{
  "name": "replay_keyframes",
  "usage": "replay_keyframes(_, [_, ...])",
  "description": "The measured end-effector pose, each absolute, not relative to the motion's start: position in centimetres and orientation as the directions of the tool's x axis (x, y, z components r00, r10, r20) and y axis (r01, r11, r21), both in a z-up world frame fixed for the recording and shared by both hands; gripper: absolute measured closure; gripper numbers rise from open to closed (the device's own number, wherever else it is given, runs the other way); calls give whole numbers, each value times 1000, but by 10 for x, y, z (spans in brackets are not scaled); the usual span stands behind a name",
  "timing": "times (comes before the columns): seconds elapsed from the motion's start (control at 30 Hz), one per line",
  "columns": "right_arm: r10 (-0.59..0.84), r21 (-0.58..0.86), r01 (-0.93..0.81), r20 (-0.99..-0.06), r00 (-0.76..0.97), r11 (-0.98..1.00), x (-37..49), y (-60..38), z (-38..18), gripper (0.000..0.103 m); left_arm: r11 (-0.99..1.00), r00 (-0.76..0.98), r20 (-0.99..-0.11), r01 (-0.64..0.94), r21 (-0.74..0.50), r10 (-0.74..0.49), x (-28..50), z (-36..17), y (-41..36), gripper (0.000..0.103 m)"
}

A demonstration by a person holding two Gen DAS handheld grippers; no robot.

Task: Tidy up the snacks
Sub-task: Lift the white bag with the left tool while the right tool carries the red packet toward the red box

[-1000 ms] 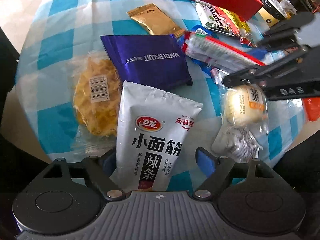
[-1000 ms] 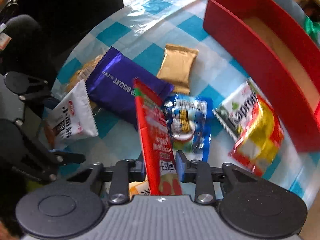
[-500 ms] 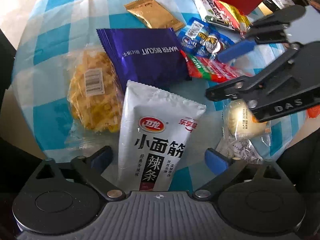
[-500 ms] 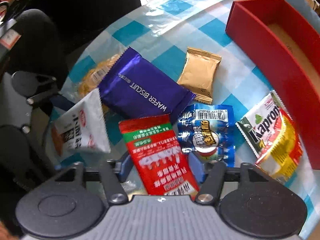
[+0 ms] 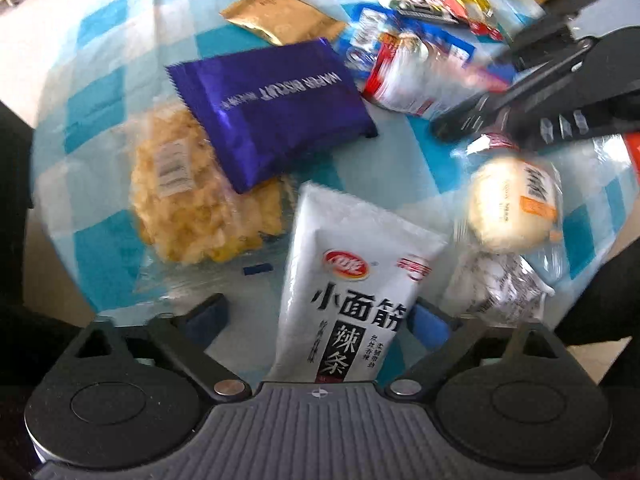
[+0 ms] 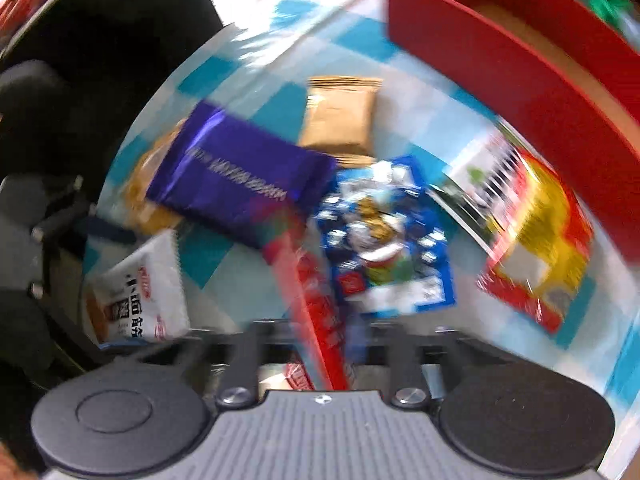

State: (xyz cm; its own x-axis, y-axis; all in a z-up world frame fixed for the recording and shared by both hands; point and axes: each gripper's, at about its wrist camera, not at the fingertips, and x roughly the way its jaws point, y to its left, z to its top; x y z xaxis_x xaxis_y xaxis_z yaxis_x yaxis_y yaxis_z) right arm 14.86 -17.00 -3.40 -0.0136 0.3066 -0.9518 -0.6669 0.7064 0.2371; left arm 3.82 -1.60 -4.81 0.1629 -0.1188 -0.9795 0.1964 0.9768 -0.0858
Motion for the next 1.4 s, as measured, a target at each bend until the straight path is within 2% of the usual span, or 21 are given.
replay_keyframes(0.07, [333, 269, -604, -943, -6, 750, 153, -184, -33, 93, 983, 183, -977, 165, -82, -112, 38, -43, -12, 33])
replay_keyframes(0.17, [348, 269, -558, -937, 37, 785, 149, -197, -29, 93, 988, 182, -974, 109, -113, -132, 42, -39, -1, 44])
replay_keyframes(0.23, [378, 296, -524, -924, 53, 799, 146, -200, -25, 93, 988, 176, -973, 78, -136, -148, 44, -39, 5, 46])
replay_keyframes(0.6, [517, 436, -368, -841, 159, 821, 145, -231, -7, 96, 991, 216, -968, 19, -129, -130, 46, -19, 12, 53])
replay_keyframes(0.97, [597, 534, -283, -767, 236, 797, 142, -258, 13, 96, 977, 300, -931, 16, -215, -209, 50, 20, 26, 54])
replay_keyframes(1.4, [613, 560, -251, -707, 352, 790, 155, -271, 41, 96, 972, 424, -875, 73, -225, -234, 98, 57, 9, 54])
